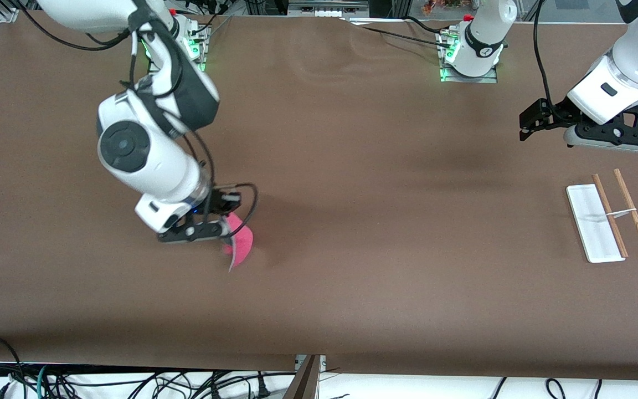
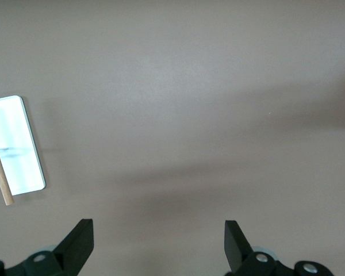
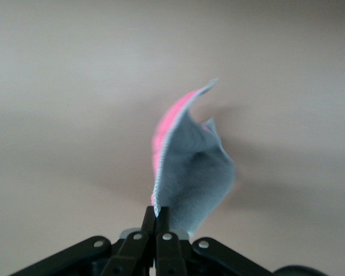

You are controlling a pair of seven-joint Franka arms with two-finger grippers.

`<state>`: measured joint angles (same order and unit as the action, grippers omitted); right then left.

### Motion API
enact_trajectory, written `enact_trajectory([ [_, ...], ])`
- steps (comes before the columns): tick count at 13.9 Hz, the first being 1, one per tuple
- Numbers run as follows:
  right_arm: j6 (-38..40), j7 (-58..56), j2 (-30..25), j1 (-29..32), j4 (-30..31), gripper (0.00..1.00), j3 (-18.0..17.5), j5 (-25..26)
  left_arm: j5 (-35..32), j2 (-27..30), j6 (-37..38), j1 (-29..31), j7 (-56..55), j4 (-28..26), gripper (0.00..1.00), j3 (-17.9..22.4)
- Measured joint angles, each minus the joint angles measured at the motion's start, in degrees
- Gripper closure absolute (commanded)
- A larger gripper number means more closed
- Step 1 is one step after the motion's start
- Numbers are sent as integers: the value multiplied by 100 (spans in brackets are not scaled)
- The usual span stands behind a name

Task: Pass towel and hang on rack
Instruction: 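Lift the towel with the right gripper toward the table middle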

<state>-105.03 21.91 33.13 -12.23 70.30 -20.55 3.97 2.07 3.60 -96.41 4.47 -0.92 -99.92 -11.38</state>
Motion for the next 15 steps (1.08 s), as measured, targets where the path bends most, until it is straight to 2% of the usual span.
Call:
enact_trajectory([
  [3, -6, -8, -14, -56, -301, 100, -440, 1, 0, 0, 0, 0, 0, 2, 0, 0],
  [5, -20, -21, -36, -310, -505, 100, -565, 1, 0, 0, 0, 0, 0, 4, 0, 0],
  [9, -605, 7, -43, -1119, -553, 100, -565, 7, 0, 0, 0, 0, 0, 6, 0, 1],
  [15, -935, 4, -43, -1513, -554, 100, -564, 7, 0, -35, 0, 13, 3, 6, 0, 17],
])
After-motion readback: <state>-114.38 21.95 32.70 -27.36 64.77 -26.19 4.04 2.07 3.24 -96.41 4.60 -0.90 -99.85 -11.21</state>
